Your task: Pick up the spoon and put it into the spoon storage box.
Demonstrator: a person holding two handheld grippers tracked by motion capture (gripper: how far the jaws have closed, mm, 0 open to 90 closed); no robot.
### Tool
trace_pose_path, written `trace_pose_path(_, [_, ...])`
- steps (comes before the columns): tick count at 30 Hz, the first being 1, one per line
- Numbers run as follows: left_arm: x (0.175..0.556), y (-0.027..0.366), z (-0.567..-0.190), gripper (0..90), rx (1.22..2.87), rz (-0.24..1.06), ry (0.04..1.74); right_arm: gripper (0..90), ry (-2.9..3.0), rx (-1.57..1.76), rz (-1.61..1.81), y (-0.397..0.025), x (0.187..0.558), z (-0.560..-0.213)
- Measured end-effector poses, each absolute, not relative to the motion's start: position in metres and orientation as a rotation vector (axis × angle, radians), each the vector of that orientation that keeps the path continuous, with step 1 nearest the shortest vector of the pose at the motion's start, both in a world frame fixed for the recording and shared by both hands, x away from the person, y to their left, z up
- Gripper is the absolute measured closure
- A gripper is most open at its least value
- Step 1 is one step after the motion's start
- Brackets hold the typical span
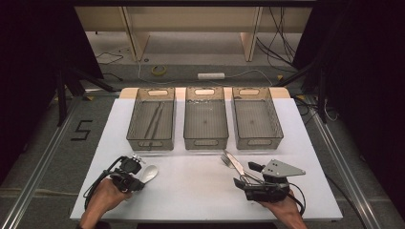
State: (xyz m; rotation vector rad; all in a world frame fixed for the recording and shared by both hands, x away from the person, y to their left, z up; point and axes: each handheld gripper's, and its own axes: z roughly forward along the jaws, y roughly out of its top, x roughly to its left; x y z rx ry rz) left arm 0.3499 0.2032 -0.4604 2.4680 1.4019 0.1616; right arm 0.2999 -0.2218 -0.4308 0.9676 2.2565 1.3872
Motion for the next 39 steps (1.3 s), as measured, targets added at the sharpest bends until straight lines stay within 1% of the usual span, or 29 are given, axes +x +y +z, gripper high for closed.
trace_pose_path(1, [0.350,0.204,-0.459,84.7,2.451,0.165,1.405,24.3,2.256,0.968,1.387,-0.222,0.300,-0.431])
trace_pose_path(2, [0.351,0.206,-0.458,85.0,2.429,0.156,1.402,24.3,2.255,0.968,1.387,-0.222,0.300,-0.431])
trace_pose_path(7, [0.351,0.206,-0.460,85.0,2.434,0.138,1.395,24.3,2.255,0.968,1.386,-0.222,0.300,-0.431])
trace_pose_path(17, [0.349,0.205,-0.453,85.2,2.420,0.174,1.353,24.3,2.255,0.968,1.386,-0.222,0.300,-0.431])
trace_pose_path(24, [0.347,0.202,-0.439,85.2,2.336,0.183,1.300,24.3,2.255,0.972,1.388,-0.222,0.300,-0.431])
trace_pose_path(29, [0.350,0.198,-0.428,85.2,2.239,0.184,1.255,24.3,2.253,0.970,1.387,-0.222,0.300,-0.431])
trace_pose_path(32, [0.351,0.195,-0.425,85.1,2.228,0.200,1.242,24.3,2.251,0.972,1.391,-0.223,0.300,-0.431])
trace_pose_path(35, [0.356,0.192,-0.421,85.1,2.208,0.192,1.223,24.3,2.256,0.973,1.390,-0.222,0.300,-0.431])
trace_pose_path(39, [0.368,0.182,-0.410,85.1,2.169,0.229,1.198,24.3,2.256,0.976,1.388,-0.222,0.301,-0.431])
